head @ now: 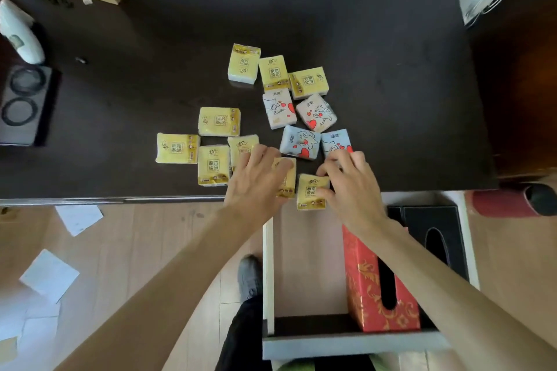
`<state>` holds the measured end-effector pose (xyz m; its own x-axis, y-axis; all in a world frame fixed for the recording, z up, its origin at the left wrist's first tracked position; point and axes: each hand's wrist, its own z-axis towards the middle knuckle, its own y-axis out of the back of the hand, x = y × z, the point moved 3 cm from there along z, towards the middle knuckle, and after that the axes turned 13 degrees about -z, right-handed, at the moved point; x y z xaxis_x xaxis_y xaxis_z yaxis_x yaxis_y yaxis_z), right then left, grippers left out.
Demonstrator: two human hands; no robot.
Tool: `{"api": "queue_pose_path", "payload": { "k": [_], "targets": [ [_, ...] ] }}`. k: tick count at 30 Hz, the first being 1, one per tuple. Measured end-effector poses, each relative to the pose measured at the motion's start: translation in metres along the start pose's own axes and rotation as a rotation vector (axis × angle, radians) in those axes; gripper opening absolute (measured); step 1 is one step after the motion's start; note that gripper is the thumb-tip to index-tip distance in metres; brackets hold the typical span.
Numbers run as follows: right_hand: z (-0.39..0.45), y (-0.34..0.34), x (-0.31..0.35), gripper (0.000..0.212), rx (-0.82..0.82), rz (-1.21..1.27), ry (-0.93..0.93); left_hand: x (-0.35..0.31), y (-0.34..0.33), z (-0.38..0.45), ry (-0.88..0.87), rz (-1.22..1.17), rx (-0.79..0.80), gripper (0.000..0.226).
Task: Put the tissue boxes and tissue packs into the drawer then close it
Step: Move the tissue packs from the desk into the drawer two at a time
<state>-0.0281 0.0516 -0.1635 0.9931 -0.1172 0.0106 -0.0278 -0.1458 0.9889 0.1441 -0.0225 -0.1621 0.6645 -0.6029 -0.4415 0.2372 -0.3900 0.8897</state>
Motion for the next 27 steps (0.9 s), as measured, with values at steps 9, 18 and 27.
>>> {"api": "queue_pose_path", "payload": {
  "k": [9,18,27],
  "targets": [
    [-0.094,-0.031,-0.043,0.024,0.178,0.413,-0.129,-0.036,-0.055,-0.077,0.066,-0.283,-0.069,0.064],
    [-0.057,-0.117,-0.041,0.052,0.330,-0.009,0.058,-0.023,-0.157,-0.036,-0.066,0.106,0.063,0.066],
    [-0.050,-0.136,-0.045,0.113,0.325,-0.175,0.215,-0.012,-0.175,-0.032,-0.176,0.226,-0.097,0.080]
  ]
}}
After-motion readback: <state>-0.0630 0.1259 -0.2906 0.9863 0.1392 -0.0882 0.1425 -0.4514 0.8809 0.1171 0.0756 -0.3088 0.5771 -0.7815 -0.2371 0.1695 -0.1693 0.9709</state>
